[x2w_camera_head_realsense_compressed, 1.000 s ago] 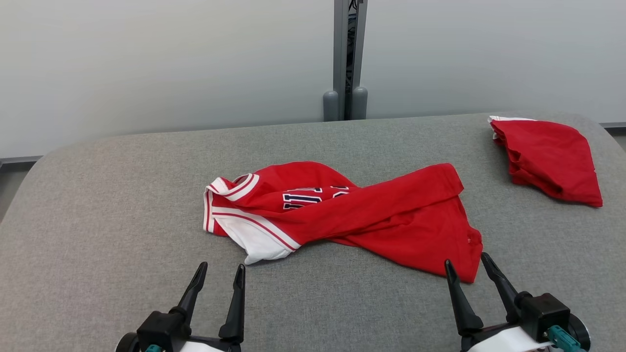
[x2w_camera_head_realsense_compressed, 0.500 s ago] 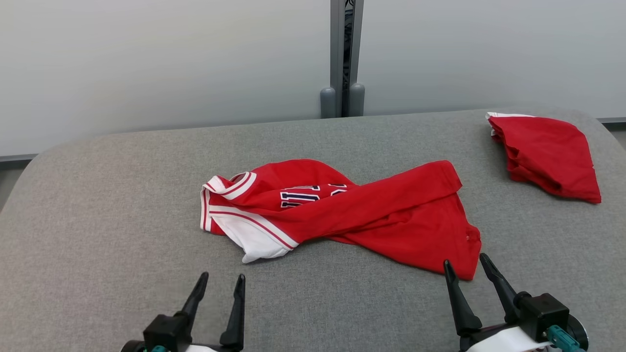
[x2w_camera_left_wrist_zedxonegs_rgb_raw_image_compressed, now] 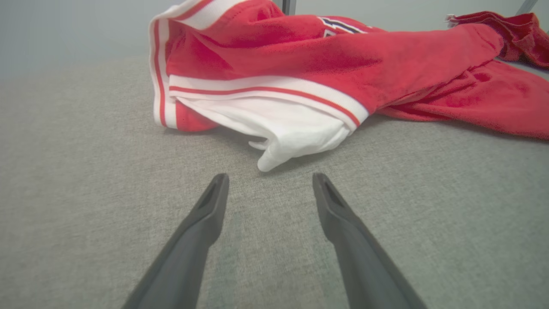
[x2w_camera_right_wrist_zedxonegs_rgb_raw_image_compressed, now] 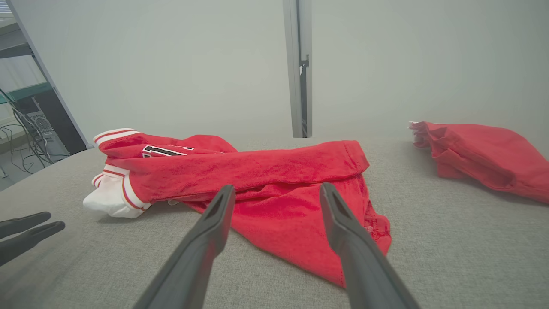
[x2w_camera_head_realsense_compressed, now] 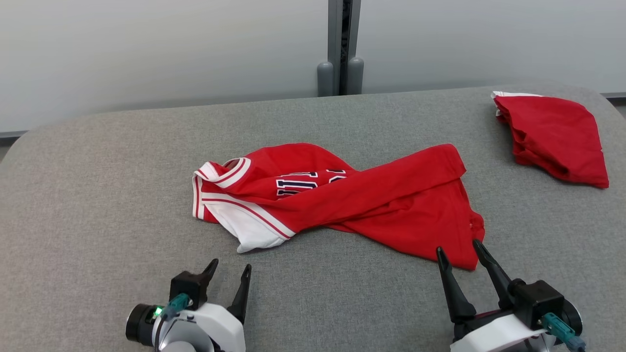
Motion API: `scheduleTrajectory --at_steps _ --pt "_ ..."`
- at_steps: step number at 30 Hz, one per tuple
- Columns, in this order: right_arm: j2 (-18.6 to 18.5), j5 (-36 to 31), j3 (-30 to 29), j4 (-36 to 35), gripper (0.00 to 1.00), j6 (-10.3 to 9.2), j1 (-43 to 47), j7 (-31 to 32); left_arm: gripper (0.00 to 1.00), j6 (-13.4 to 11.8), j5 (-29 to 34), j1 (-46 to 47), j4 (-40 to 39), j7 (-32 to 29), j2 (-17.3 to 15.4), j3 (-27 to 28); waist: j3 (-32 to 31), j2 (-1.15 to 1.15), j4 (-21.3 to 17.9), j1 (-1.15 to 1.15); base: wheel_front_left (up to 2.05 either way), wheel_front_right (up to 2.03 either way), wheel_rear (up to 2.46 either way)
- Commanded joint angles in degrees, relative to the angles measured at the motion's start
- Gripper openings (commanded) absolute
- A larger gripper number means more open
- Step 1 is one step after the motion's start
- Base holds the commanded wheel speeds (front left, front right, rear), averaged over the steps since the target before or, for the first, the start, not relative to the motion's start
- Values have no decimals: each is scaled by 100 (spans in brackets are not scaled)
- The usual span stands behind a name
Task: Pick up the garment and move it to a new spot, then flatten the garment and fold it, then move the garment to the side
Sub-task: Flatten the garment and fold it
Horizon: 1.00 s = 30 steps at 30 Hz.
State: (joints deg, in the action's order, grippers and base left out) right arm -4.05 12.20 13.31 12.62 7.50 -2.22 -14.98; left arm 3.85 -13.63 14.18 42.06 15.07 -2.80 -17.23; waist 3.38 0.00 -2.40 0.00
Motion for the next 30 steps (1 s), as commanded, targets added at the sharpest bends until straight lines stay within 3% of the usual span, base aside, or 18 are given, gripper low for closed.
scheduleTrajectory --at_steps 1,8,11,15,19,20,21,30 --pt "-47 33 -17 -25 100 -1 -114 -30 100 29 24 227 140 9 -23 -17 70 0 -23 0 0 0 0" --pt "-84 40 38 -35 100 -1 -226 -30 100 63 58 804 911 9 -23 -147 253 0 -116 0 0 0 0" --pt "-111 36 28 -48 100 -1 -251 -30 87 74 48 950 1094 9 -22 -221 321 0 -145 0 0 0 0" --pt "-119 14 23 -60 100 -1 -290 -30 80 72 61 1080 1213 9 -24 -285 381 0 -164 0 0 0 0" --pt "-144 20 55 -39 100 -1 -339 -30 65 50 111 1192 1246 9 -24 -324 439 0 -181 0 0 0 0" --pt "-150 26 61 -37 100 -1 -334 -30 47 57 129 1194 1232 9 -21 -347 448 0 -183 0 0 0 0" --pt "-157 31 65 -37 100 -1 -332 -30 0 64 145 1212 1180 9 -22 -348 456 0 -184 0 0 0 0" --pt "-152 177 22 372 100 0 -581 -31 0 118 252 886 440 9 -96 -182 527 0 -128 0 0 0 0"
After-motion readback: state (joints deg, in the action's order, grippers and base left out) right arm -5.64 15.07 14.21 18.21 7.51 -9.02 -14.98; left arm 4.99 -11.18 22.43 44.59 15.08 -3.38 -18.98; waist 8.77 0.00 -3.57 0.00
